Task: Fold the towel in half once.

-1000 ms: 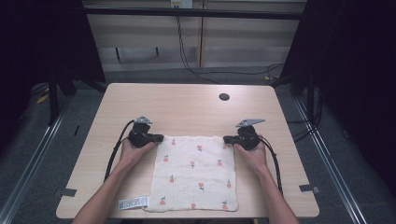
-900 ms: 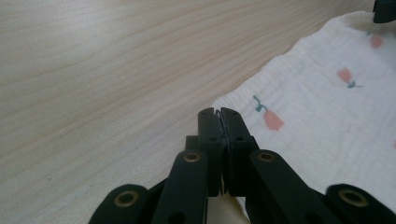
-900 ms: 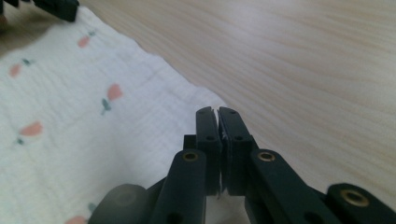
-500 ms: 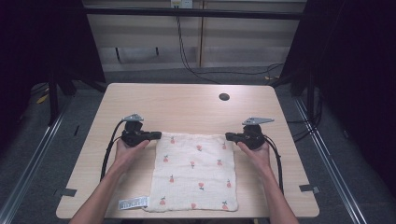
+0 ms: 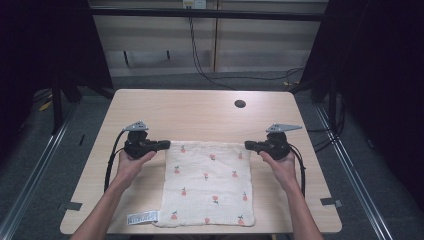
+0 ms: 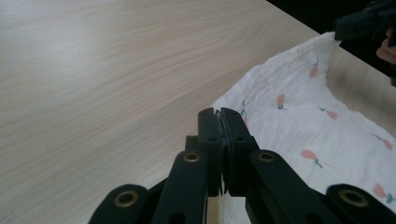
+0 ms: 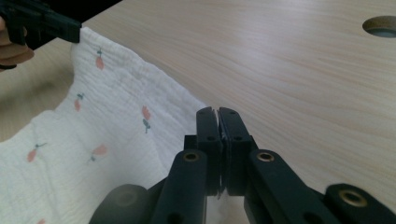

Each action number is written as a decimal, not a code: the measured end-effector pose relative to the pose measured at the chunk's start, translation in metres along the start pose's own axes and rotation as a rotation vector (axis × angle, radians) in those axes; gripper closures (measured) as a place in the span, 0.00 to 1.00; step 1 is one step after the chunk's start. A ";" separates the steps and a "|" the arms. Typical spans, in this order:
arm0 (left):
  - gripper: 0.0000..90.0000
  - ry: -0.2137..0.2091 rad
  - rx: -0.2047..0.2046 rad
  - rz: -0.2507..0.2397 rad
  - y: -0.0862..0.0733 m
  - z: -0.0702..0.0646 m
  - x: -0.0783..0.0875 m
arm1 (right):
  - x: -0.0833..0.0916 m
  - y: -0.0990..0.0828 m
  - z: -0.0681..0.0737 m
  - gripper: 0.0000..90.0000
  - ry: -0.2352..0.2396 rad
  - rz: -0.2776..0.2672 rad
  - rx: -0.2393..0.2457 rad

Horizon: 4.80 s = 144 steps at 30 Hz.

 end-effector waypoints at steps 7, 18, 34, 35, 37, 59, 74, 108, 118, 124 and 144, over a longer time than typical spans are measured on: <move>0.98 0.001 -0.021 -0.015 0.004 -0.010 0.008 | 0.020 0.006 0.003 0.98 0.005 -0.037 -0.013; 0.98 -0.006 -0.067 -0.031 0.006 -0.029 0.023 | 0.033 0.009 0.018 0.98 0.037 -0.050 -0.003; 0.98 -0.033 -0.099 -0.017 -0.004 -0.054 0.038 | 0.061 -0.010 0.037 0.98 0.082 -0.050 0.008; 0.98 -0.036 -0.099 -0.015 -0.005 -0.056 0.039 | 0.061 -0.011 0.039 0.98 0.086 -0.047 0.012; 0.98 -0.038 -0.099 -0.014 -0.006 -0.058 0.042 | 0.062 -0.013 0.044 0.98 0.092 -0.043 0.020; 0.98 -0.093 -0.071 0.038 -0.040 -0.083 0.063 | 0.078 -0.039 0.074 0.98 0.099 -0.021 0.046; 0.98 -0.125 -0.090 0.080 -0.069 -0.102 0.066 | 0.078 -0.072 0.089 0.98 0.114 0.038 0.047; 0.86 -0.178 -0.138 0.244 -0.113 -0.116 0.051 | 0.069 -0.122 0.115 0.88 0.197 0.195 0.099; 0.70 -0.124 -0.094 0.174 -0.091 -0.098 0.053 | 0.060 -0.107 0.123 0.78 0.185 0.154 0.135; 0.67 -0.084 -0.104 0.176 -0.072 -0.092 0.049 | 0.035 -0.094 0.133 0.75 0.186 0.192 0.153; 0.69 -0.033 -0.054 0.270 -0.081 -0.056 0.008 | -0.021 -0.104 0.171 0.57 0.235 0.356 0.270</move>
Point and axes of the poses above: each handheld gripper's, and its own axes: x roughly backward along the jaws, y roughly out of its top, z roughly to its left, the point moved 5 cm from there along -x, roughly forward along the jaws, and after that the axes turned 5 degrees about z, right-handed, at the moved point
